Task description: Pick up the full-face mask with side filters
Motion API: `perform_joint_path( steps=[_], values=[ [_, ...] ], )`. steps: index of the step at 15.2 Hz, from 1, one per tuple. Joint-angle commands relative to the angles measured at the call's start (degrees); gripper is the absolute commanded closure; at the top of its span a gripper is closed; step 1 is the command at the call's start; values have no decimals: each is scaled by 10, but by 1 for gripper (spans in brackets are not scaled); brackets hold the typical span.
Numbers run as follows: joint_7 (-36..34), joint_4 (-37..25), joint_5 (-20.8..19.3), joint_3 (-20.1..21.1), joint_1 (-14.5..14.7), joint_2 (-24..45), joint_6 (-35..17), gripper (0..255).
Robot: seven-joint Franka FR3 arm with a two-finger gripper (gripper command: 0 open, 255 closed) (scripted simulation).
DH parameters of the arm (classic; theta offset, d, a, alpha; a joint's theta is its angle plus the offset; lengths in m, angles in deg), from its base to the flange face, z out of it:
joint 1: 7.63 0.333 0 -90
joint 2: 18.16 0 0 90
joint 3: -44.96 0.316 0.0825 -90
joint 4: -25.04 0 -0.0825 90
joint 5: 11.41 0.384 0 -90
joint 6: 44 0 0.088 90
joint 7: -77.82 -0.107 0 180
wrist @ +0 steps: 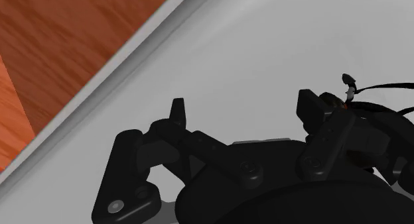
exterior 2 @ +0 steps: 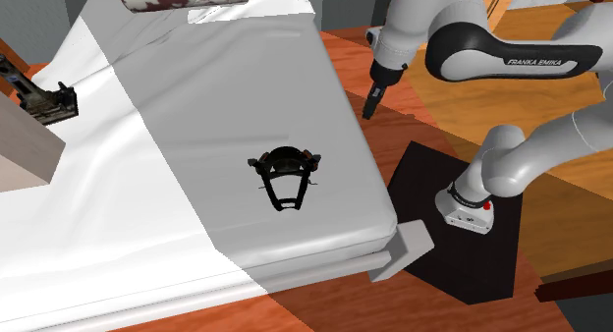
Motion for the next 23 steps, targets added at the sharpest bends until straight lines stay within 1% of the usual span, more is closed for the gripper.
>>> perform_joint_path(
  steps=[1,6,11,14,18,23],
  values=[
    [-23,-38,0,20,4,37,7,0],
    [-81,-136,-14,69,16,135,23,0],
    [-143,-257,-47,114,39,248,53,0],
    [-180,-347,-78,136,63,326,81,0],
    [-221,-492,-127,153,115,441,135,0],
    [-221,-426,-117,150,105,422,87,0]
  ],
)
